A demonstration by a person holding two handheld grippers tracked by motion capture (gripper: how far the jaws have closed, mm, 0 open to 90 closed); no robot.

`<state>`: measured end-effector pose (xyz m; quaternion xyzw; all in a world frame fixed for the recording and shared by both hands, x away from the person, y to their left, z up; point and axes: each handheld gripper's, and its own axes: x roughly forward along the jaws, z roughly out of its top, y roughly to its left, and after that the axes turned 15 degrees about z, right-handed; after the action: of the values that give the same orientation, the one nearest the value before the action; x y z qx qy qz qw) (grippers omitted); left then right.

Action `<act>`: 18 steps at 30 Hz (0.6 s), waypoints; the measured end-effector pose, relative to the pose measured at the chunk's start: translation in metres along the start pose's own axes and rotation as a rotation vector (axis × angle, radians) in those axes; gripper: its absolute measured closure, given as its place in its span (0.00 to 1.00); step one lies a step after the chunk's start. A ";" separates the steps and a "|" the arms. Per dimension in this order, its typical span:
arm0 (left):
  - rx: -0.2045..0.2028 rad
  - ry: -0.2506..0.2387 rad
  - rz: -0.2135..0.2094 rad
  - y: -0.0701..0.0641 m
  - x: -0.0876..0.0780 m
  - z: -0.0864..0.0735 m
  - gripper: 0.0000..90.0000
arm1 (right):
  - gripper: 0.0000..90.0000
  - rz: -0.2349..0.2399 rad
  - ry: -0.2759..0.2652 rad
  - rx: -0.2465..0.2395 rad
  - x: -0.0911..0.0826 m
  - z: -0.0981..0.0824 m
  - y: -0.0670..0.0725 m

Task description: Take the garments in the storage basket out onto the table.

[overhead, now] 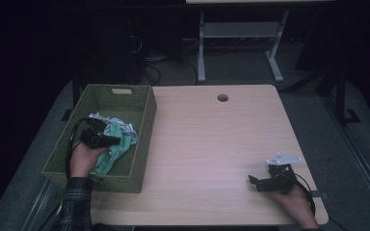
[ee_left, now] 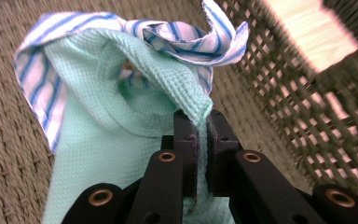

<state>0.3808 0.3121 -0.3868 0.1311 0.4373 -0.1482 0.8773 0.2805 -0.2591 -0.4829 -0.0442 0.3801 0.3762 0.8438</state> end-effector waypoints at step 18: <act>-0.062 -0.254 -0.073 0.006 -0.052 0.021 0.94 | 0.05 0.001 0.001 0.004 0.000 0.000 0.000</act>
<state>0.3682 0.3176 -0.3323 0.0678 0.3316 -0.1817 0.9233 0.2803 -0.2591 -0.4828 -0.0426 0.3813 0.3759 0.8435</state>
